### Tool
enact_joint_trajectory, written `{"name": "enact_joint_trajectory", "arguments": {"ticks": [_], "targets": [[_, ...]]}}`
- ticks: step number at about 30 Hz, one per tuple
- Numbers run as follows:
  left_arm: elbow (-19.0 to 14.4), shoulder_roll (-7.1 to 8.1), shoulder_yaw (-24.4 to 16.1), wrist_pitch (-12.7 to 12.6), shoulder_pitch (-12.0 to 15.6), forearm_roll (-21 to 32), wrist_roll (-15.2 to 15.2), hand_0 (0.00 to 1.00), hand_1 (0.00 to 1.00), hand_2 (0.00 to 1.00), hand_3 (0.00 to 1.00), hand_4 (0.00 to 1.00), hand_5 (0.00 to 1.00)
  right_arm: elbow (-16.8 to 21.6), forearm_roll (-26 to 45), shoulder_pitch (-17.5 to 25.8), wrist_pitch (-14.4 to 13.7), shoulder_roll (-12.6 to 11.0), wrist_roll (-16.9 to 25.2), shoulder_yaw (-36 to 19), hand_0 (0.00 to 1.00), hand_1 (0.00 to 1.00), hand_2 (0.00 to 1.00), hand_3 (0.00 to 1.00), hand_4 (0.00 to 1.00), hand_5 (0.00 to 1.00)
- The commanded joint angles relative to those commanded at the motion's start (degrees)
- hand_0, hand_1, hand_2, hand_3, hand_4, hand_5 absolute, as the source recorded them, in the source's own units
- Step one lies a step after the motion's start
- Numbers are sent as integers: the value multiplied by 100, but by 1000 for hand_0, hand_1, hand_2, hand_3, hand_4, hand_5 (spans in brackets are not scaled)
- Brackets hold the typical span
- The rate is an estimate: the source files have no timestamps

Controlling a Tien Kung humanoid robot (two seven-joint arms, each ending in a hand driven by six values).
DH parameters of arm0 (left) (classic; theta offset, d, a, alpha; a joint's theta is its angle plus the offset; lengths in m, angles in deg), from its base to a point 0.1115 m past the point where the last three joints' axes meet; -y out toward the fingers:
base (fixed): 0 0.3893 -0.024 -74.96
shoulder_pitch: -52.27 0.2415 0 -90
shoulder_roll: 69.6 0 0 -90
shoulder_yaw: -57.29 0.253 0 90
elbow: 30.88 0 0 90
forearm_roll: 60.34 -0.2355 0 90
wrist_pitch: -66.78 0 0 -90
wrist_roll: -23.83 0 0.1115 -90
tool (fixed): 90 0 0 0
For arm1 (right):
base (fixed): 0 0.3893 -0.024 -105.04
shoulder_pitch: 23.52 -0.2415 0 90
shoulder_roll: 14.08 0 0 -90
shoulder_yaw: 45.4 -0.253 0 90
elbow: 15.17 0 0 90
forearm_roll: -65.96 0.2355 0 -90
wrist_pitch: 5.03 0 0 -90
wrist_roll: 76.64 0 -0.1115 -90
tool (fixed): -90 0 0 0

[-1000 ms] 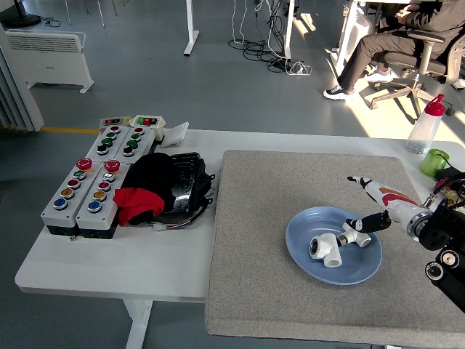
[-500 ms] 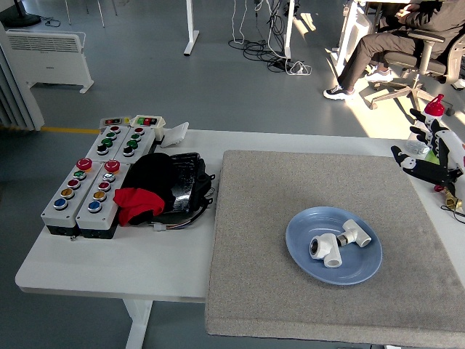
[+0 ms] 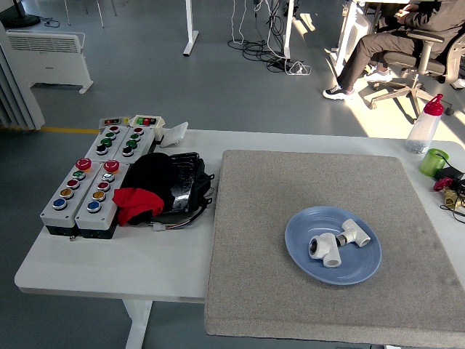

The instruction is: Pick pipe place plate twice

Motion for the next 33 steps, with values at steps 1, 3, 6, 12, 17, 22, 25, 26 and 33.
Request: {"name": "enact_joint_trajectory", "arguments": {"ticks": [1,3,6,12,17,22,25,26,33], "targets": [[-1,0,-16,8,4,-26,-2,584,580,586,479,412,998,22,261,94,22,16,0,-44,806,758,811,763,486,386],[-1,0,-26,10,3,-41,0,584,580,586,479,412,998,45,622,178,34,34,8,-91,806,758,811,763,486,386],[2,0,-66,33,-12,-119,5,585,580,586,479,412,998,115,729,404,18,125,47,-258,803,756,805,759,470,378],[7,0,-95,46,-36,-172,21,585,579,586,479,413,998,225,720,735,20,309,104,-415,801,756,801,756,471,384],[7,0,-112,49,-49,-197,24,585,579,588,479,412,998,312,713,890,33,352,112,-414,798,756,799,747,469,388],[9,0,-119,54,-52,-211,23,585,580,587,482,412,998,396,730,997,52,325,116,-462,798,754,798,741,467,396],[9,0,-132,70,-52,-237,17,585,580,587,482,412,998,452,748,1076,52,312,125,-495,798,754,798,741,467,396],[9,0,-140,74,-53,-250,14,585,580,587,482,412,998,462,754,1105,53,309,124,-500,798,754,798,741,467,396],[8,0,-158,93,-59,-294,10,585,580,587,482,412,998,496,777,1191,54,326,120,-543,797,755,796,734,468,404]]}}
